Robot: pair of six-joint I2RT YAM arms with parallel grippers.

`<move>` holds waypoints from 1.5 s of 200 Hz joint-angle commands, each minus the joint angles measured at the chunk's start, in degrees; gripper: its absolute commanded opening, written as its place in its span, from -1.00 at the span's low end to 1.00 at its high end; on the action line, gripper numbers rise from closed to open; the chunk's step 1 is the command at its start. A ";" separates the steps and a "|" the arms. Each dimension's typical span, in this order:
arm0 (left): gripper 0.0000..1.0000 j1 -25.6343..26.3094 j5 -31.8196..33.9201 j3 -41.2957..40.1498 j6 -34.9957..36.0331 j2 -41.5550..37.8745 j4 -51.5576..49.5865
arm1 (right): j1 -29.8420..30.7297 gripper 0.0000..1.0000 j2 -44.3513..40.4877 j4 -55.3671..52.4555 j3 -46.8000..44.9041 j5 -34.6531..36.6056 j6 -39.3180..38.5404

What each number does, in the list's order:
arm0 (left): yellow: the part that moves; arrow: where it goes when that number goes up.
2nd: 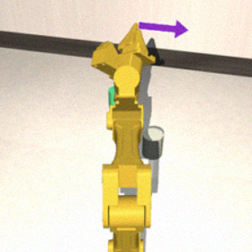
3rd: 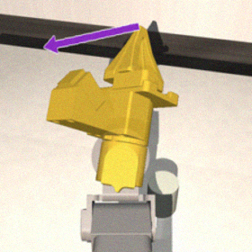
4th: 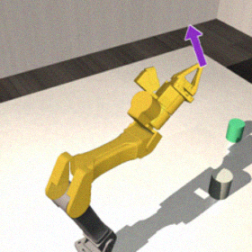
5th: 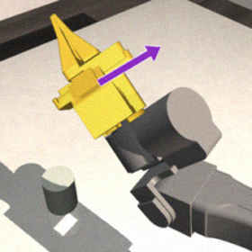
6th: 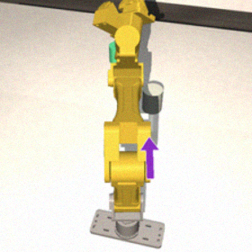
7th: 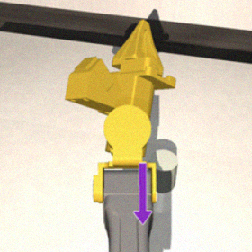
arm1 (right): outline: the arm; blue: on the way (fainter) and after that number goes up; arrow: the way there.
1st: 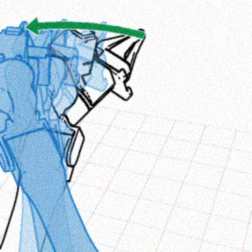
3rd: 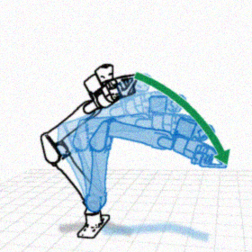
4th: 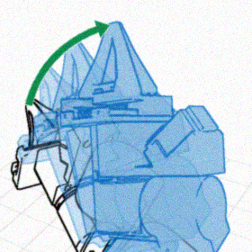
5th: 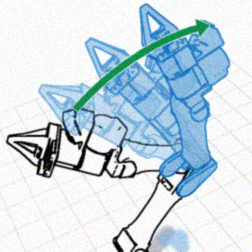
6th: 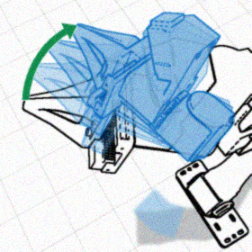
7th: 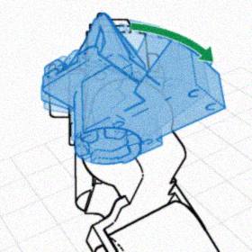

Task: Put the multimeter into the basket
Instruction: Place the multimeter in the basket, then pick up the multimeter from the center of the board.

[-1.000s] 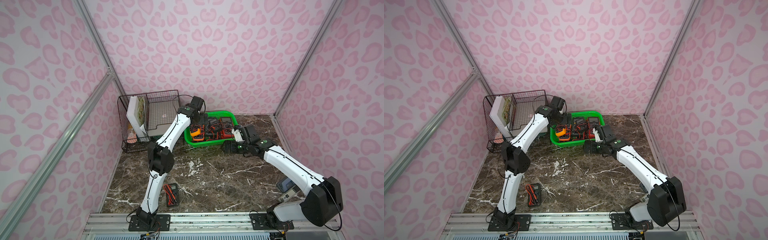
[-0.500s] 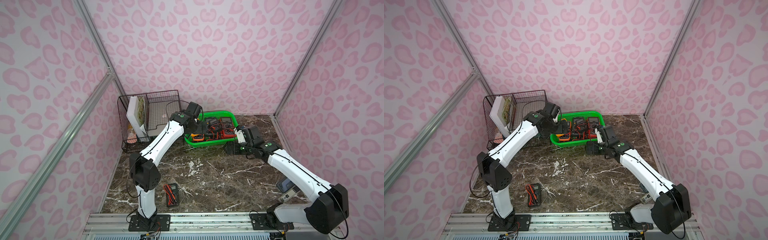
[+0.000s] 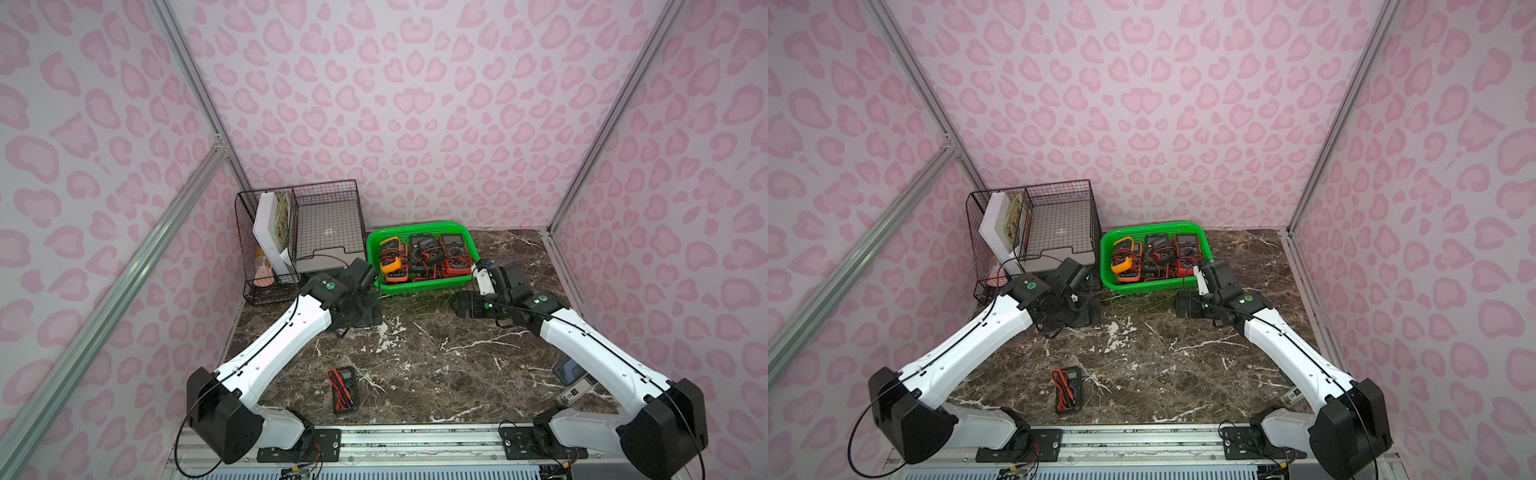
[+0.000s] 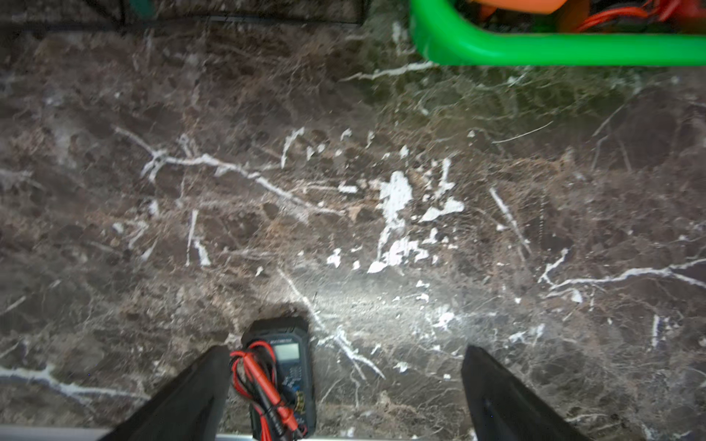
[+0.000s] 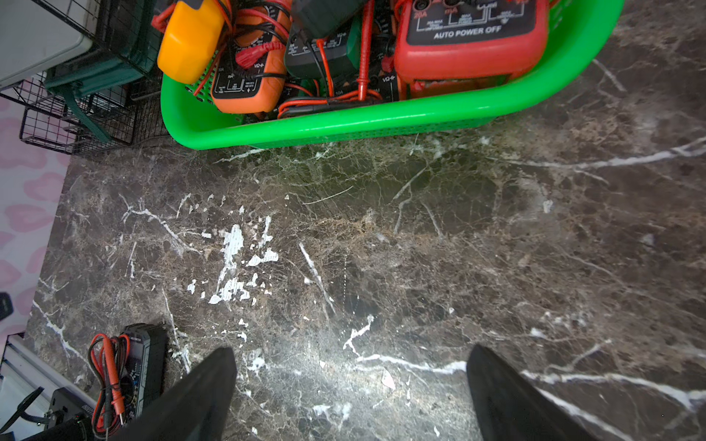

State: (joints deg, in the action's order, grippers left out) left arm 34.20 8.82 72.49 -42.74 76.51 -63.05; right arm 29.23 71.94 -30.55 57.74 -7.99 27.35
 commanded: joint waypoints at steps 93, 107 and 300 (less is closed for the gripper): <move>0.97 2.91 -1.56 -21.07 -14.70 -15.94 -5.33 | 0.09 0.98 -3.12 0.16 -1.58 0.04 1.34; 0.97 3.72 -1.95 -22.44 -15.73 -16.04 -5.12 | 0.09 0.99 -3.12 0.21 -1.43 -0.01 1.34; 0.81 5.56 -8.27 -37.29 -14.88 -6.41 15.99 | 0.07 0.98 -0.98 -1.07 1.59 -0.02 0.92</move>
State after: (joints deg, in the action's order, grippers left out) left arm 39.77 0.95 35.42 -58.41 68.62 -49.21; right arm 29.23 70.50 -31.35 58.28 -8.03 28.45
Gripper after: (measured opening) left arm 0.951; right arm 0.992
